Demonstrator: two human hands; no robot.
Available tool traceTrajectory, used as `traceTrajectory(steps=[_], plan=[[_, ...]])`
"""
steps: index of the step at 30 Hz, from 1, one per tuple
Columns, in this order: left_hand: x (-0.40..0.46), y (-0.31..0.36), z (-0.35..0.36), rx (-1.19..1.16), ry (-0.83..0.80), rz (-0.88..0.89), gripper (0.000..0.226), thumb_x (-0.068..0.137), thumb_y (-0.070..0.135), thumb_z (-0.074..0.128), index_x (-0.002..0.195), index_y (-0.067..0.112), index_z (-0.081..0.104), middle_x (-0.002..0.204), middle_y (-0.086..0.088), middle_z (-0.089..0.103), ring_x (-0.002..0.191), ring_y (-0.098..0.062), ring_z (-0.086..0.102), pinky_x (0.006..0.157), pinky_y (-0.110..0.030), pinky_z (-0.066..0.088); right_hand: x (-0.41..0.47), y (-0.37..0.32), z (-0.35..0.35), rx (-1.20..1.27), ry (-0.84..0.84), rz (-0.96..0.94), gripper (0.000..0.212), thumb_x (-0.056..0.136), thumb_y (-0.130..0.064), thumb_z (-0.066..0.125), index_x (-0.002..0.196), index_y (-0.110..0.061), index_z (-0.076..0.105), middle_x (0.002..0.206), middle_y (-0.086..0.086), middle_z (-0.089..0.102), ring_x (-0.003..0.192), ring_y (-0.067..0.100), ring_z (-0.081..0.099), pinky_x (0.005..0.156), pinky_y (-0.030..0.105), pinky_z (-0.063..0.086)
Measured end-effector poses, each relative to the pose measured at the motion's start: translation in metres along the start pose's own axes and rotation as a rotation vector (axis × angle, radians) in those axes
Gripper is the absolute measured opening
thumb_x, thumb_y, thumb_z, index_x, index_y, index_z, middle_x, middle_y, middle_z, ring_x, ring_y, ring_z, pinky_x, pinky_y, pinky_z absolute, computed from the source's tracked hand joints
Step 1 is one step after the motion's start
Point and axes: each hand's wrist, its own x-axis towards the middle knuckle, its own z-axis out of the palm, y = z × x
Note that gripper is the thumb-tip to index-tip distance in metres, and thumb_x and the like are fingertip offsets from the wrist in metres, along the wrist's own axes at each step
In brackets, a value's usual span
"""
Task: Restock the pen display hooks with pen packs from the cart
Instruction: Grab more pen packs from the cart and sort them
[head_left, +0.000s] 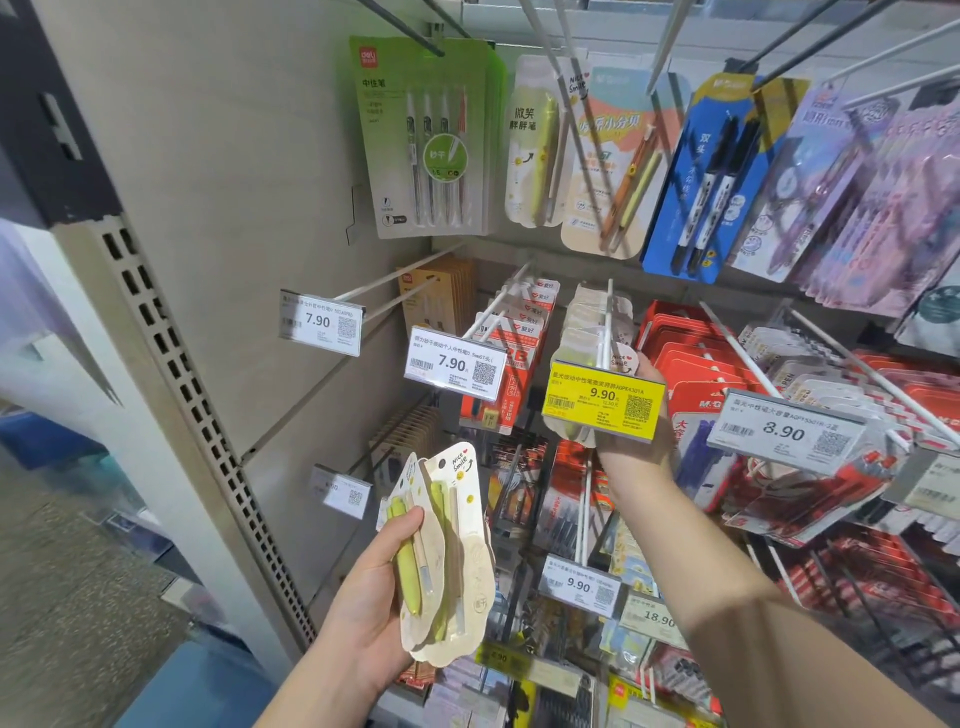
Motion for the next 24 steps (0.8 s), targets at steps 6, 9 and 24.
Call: traceTrajectory(steps=[6, 9, 24], plan=[[0.001, -0.005, 0.003, -0.028, -0.005, -0.022, 0.037, 0.084, 0.023, 0.067, 0.111, 0.0, 0.077, 0.098, -0.026, 0.076, 0.07, -0.038, 0.076, 0.063, -0.051, 0.064, -0.031, 0.028, 0.009, -0.42, 0.046, -0.275, 0.05, 0.087, -0.048, 0.055, 0.133, -0.03, 0.055, 0.138, 0.009, 0.058, 0.122, 0.03, 0.058, 0.1, 0.037, 0.051], [-0.001, -0.007, 0.004, 0.008, 0.002, -0.059, 0.036, 0.087, 0.022, 0.065, 0.111, -0.002, 0.078, 0.1, -0.027, 0.076, 0.071, -0.039, 0.076, 0.064, -0.051, 0.064, -0.05, 0.035, 0.013, -0.331, 0.076, -0.51, 0.017, 0.09, -0.046, 0.053, 0.105, -0.039, 0.054, 0.108, 0.005, 0.057, 0.104, 0.031, 0.059, 0.084, 0.041, 0.048], [-0.001, -0.019, 0.022, 0.269, 0.038, -0.011, 0.052, 0.081, 0.004, 0.07, 0.133, 0.004, 0.063, 0.116, -0.031, 0.071, 0.081, -0.039, 0.075, 0.069, -0.046, 0.064, -0.068, 0.046, 0.012, -0.332, -0.269, 0.049, 0.029, 0.089, -0.039, 0.067, 0.098, -0.012, 0.07, 0.104, 0.019, 0.071, 0.075, 0.017, 0.058, 0.068, 0.033, 0.043]])
